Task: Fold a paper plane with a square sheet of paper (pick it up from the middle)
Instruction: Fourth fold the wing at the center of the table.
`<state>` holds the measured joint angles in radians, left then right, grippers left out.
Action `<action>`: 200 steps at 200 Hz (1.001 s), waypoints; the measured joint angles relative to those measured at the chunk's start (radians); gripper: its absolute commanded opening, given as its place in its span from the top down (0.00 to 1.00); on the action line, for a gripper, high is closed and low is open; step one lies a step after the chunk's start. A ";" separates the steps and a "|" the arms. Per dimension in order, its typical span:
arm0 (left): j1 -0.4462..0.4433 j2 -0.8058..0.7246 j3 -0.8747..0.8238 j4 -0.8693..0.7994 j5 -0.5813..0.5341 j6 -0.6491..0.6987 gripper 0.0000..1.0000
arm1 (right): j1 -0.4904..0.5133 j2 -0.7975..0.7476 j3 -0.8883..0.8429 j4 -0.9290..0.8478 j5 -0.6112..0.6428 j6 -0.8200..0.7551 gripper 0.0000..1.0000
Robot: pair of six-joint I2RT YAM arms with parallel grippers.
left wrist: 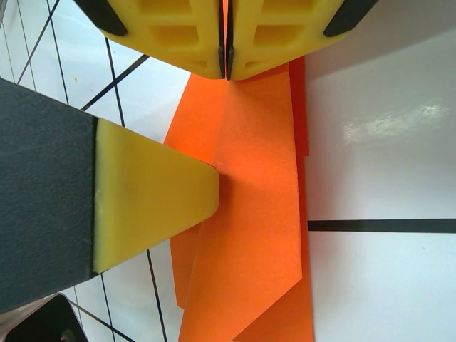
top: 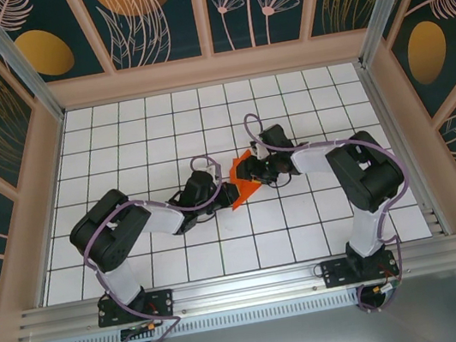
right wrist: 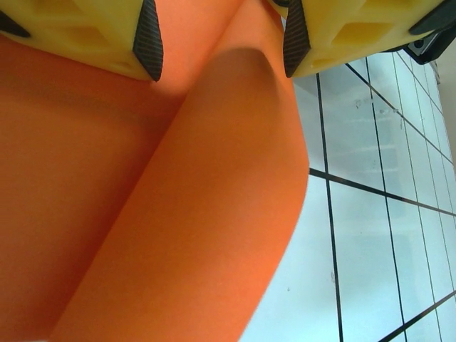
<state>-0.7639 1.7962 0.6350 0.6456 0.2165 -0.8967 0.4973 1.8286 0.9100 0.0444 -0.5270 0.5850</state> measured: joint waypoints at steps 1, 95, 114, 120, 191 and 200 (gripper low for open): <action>0.000 0.000 0.000 0.000 0.000 0.000 0.87 | 0.000 0.001 0.001 0.000 0.000 0.000 0.52; 0.018 -0.115 -0.013 -0.021 -0.023 -0.003 0.82 | 0.000 0.027 0.046 -0.076 0.023 0.003 0.57; 0.021 -0.133 -0.013 -0.019 -0.027 -0.007 0.82 | 0.000 0.027 0.048 -0.078 0.023 0.004 0.57; 0.021 -0.133 -0.013 -0.020 -0.027 -0.008 0.82 | 0.000 0.027 0.048 -0.079 0.023 0.005 0.57; 0.021 -0.066 -0.012 0.006 -0.008 -0.045 0.85 | 0.000 0.029 0.048 -0.084 0.034 0.009 0.64; 0.021 -0.052 -0.012 0.006 -0.004 -0.048 0.85 | 0.000 0.030 0.048 -0.084 0.035 0.009 0.65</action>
<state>-0.7429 1.7439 0.6228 0.6518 0.2123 -0.9447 0.4969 1.8584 0.9577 -0.0395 -0.4919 0.5941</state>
